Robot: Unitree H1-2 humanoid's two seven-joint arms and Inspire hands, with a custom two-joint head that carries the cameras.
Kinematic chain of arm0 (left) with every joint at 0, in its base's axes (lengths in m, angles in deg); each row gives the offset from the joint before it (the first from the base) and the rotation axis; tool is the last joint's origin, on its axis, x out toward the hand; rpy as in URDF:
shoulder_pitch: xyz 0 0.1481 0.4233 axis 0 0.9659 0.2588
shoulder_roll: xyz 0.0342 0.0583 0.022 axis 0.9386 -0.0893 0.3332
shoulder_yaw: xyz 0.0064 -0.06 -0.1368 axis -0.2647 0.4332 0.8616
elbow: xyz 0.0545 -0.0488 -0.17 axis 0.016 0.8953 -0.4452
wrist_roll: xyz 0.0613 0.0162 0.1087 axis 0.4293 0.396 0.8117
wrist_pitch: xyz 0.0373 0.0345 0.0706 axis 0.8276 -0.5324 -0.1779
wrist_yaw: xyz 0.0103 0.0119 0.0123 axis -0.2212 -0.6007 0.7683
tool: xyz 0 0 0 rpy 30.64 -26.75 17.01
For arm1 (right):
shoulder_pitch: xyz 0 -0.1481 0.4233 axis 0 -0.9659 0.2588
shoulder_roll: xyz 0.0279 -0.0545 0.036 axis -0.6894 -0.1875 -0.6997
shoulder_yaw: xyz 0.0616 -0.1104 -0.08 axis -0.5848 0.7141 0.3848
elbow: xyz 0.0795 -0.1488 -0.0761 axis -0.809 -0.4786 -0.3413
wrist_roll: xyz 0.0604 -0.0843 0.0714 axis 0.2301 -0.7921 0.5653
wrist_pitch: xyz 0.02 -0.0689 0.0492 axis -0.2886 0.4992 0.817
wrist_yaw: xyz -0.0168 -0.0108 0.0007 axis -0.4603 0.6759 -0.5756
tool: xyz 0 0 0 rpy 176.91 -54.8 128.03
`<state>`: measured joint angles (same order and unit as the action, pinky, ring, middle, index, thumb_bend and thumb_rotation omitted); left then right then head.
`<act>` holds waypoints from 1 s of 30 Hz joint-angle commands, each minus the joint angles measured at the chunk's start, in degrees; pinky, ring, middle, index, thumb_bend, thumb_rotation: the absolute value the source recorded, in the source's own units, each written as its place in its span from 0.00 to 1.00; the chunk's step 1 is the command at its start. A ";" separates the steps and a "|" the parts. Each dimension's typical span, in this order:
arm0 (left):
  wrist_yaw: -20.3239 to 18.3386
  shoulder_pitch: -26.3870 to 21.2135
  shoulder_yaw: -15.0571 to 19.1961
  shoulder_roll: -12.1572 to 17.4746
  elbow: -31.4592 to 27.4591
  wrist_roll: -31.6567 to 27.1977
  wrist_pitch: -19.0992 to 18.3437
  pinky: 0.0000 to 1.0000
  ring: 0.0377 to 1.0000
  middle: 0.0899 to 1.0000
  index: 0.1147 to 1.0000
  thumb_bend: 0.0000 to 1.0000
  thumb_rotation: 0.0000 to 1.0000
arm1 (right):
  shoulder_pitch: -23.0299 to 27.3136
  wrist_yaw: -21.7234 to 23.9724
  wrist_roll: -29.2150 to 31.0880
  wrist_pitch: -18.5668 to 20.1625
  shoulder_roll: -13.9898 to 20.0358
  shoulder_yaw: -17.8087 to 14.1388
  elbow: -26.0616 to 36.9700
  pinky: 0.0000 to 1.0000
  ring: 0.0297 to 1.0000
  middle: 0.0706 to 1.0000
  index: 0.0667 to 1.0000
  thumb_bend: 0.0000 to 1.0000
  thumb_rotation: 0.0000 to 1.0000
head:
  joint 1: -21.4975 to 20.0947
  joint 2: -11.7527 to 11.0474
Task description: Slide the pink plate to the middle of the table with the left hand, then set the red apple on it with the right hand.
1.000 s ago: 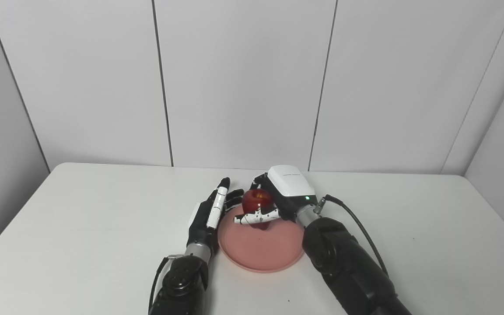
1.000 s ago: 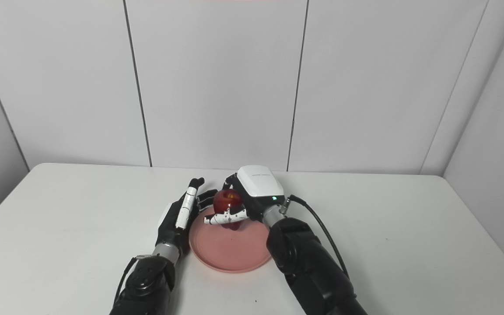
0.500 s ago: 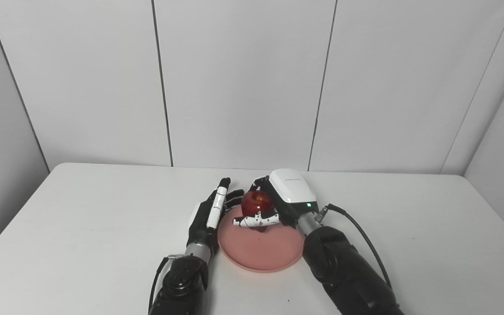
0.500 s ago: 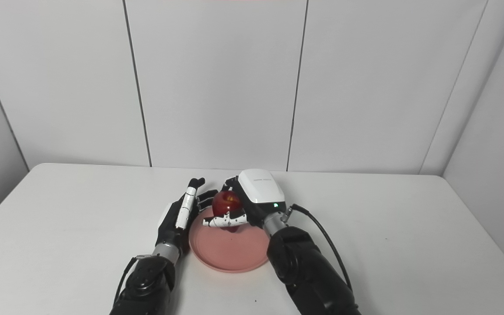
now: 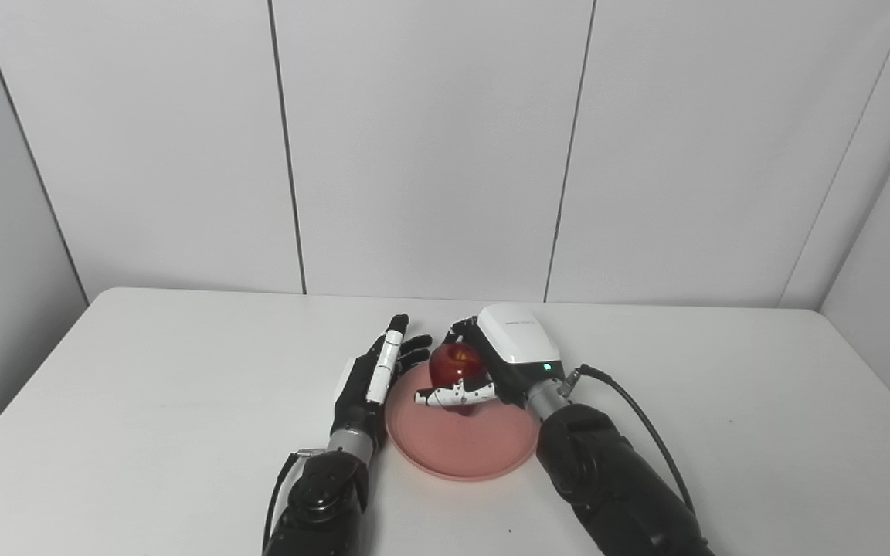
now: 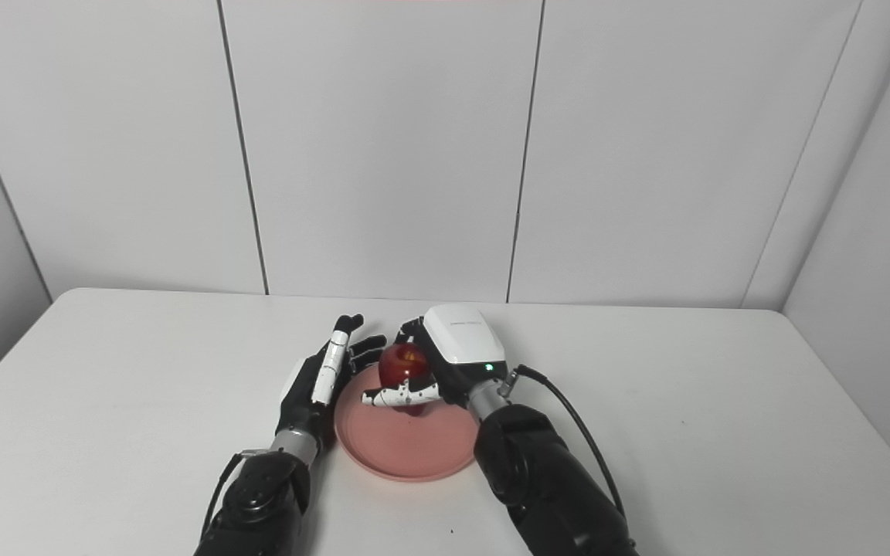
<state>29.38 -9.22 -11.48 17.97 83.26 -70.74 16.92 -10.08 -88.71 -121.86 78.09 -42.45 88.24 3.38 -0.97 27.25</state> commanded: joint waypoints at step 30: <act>0.27 0.57 -0.11 -0.29 0.70 0.07 -2.71 0.80 0.78 0.75 0.88 0.73 0.91 | 2.87 -1.67 -0.78 -1.22 0.53 1.46 0.46 0.12 0.16 0.21 0.37 0.55 0.50 | -0.09 0.27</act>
<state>29.39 -9.17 -11.46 17.91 83.08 -70.69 16.74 -10.07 -88.71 -122.79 78.10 -41.77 90.27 2.47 -1.05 27.51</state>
